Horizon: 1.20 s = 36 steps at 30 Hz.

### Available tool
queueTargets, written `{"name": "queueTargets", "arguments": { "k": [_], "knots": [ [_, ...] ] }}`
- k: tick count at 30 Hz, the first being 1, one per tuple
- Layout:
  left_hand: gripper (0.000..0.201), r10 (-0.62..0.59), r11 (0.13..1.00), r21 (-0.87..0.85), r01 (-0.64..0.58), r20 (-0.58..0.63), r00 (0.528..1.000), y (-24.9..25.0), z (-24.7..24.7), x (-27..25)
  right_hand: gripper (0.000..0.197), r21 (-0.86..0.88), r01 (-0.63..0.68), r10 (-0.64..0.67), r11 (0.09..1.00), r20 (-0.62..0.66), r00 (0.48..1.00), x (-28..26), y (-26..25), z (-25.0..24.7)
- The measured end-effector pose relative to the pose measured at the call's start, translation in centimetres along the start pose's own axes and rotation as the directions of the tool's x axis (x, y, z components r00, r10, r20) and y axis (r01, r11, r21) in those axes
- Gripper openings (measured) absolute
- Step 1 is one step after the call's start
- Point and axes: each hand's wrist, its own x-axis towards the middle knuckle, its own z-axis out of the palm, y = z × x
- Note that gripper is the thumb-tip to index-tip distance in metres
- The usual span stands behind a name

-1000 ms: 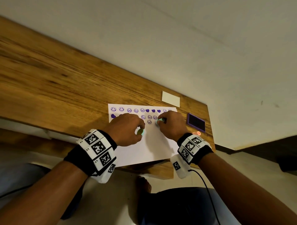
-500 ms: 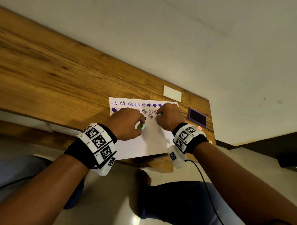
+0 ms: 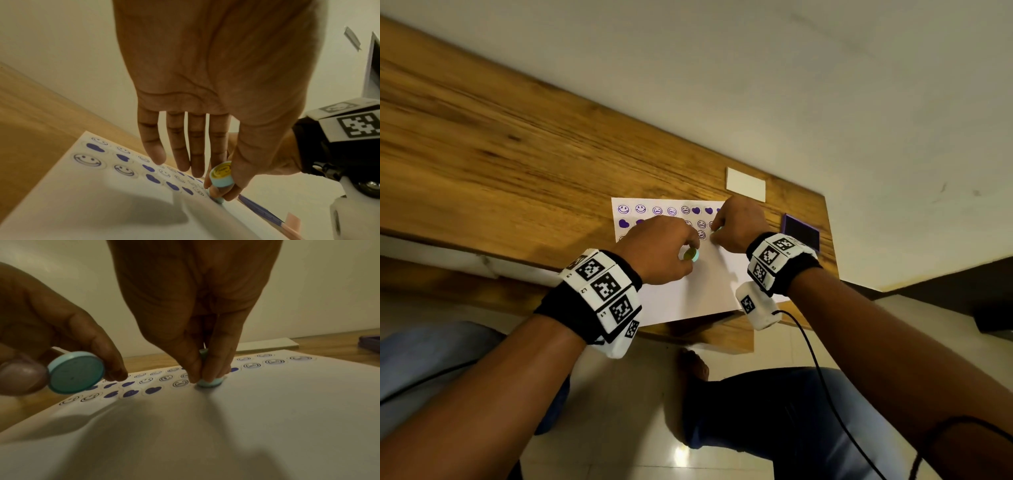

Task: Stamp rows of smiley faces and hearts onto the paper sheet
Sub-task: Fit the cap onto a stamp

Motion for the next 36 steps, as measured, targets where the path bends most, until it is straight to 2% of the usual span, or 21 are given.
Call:
{"name": "queueTargets", "arguments": {
  "k": [6,8,10,11,14,18,24,27,29,32,34,36],
  "knots": [
    [0.033,-0.029,0.997,0.072,0.025,0.052,0.998,0.2,-0.1,0.2,0.021,0.032,-0.002,0.003,0.999,-0.020,1.000,0.1,-0.1,0.0],
    [0.033,-0.040,0.993,0.114,0.030,0.082,0.996,0.0,0.3,0.3,0.020,0.135,-0.020,0.039,0.991,-0.135,0.990,-0.3,0.7,-0.3],
    [0.031,-0.045,0.989,0.143,0.031,0.096,0.994,-0.4,0.5,0.4,0.018,0.282,-0.042,0.126,0.959,-0.289,0.949,-1.2,1.9,-1.1],
    [0.031,-0.049,0.988,0.152,0.034,0.098,0.994,-0.6,0.5,0.5,0.018,0.351,-0.057,0.177,0.935,-0.323,0.930,-1.9,2.5,-1.4],
    [0.031,-0.060,0.987,0.154,0.045,0.094,0.994,-1.1,0.4,0.9,0.021,0.508,-0.099,0.281,0.856,-0.295,0.913,-4.2,4.5,-1.4],
    [0.032,-0.092,0.989,0.123,0.085,0.058,0.994,-2.0,-0.1,1.5,0.020,0.652,-0.080,0.301,0.754,-0.234,0.925,-6.5,5.4,0.4],
    [0.035,-0.095,0.994,0.041,0.098,-0.067,0.993,-3.0,-0.5,2.0,0.022,0.856,-0.035,0.349,0.516,-0.172,0.921,-8.5,4.8,3.2],
    [0.032,-0.049,0.999,-0.020,0.047,-0.153,0.987,-2.5,0.0,2.2,0.019,0.900,0.003,0.324,0.436,-0.161,0.932,-8.0,4.0,3.4],
    [0.031,-0.036,0.992,-0.129,0.009,-0.205,0.978,-1.8,0.5,2.3,0.020,0.929,0.022,0.309,0.369,-0.145,0.940,-7.6,3.6,3.4],
    [0.031,-0.101,0.922,-0.387,0.007,-0.222,0.970,0.0,1.5,2.6,0.019,0.975,0.012,0.270,0.224,-0.074,0.960,-7.2,3.6,3.3],
    [0.031,-0.136,0.872,-0.490,0.019,-0.203,0.970,0.9,2.3,2.7,0.015,0.996,0.000,0.251,0.089,-0.023,0.968,-7.3,3.8,3.1],
    [0.031,-0.166,0.823,-0.568,0.031,-0.188,0.968,1.5,2.9,2.8,0.015,1.000,-0.006,0.237,-0.007,0.007,0.972,-7.4,4.0,2.9]
  ]
}}
